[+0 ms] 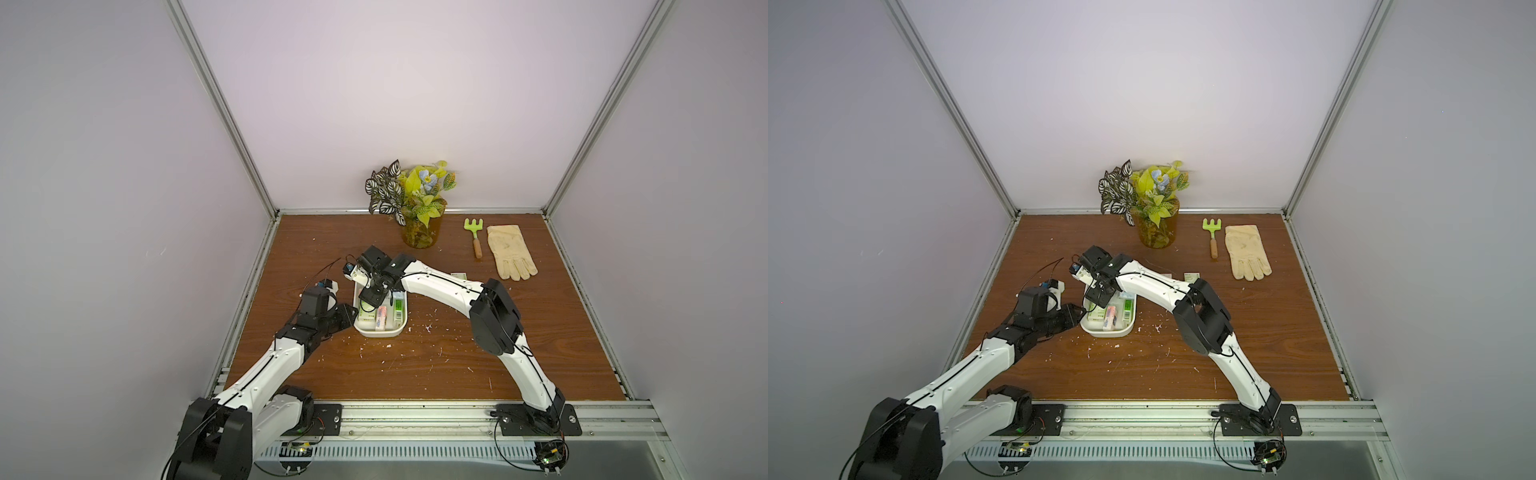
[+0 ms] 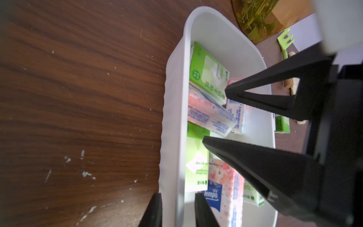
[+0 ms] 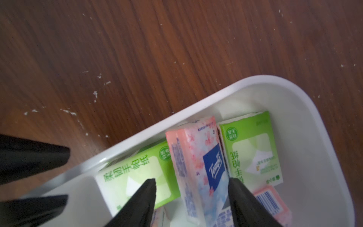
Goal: Take the pocket tissues out of the storage box
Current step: Pick up the pocket tissues from the storage box.
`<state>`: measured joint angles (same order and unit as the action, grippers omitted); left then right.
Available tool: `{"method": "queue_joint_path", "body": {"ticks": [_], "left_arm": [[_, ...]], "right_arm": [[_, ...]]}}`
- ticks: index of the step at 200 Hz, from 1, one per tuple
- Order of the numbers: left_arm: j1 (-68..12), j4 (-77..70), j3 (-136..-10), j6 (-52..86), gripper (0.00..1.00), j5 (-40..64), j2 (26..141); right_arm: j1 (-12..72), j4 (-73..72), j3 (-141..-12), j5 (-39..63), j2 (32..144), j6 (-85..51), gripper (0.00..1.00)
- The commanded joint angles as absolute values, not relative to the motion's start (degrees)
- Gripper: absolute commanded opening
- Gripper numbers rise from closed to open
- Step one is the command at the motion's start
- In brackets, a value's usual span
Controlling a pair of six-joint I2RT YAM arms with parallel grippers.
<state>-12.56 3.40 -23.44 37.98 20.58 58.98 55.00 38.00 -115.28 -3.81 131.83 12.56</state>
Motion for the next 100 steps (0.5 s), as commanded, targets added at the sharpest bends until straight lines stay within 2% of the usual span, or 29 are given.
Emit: {"method": "queue_joint_path", "body": {"ticks": [1,44,100], "left_arm": [[-11.87,2.13,-22.70,38.14,0.25,21.49,59.40],[-11.87,1.80,-22.26,38.38,0.23,21.05,59.17],[-11.87,1.76,-22.33,38.53,0.21,20.97,58.50]], "right_arm": [[54.88,38.39,-116.84,-5.76,131.96,13.80,0.63],[54.84,35.52,-115.46,-6.88,132.39,13.52,0.55],[54.92,34.06,-114.22,-8.65,131.46,13.62,0.30]]}}
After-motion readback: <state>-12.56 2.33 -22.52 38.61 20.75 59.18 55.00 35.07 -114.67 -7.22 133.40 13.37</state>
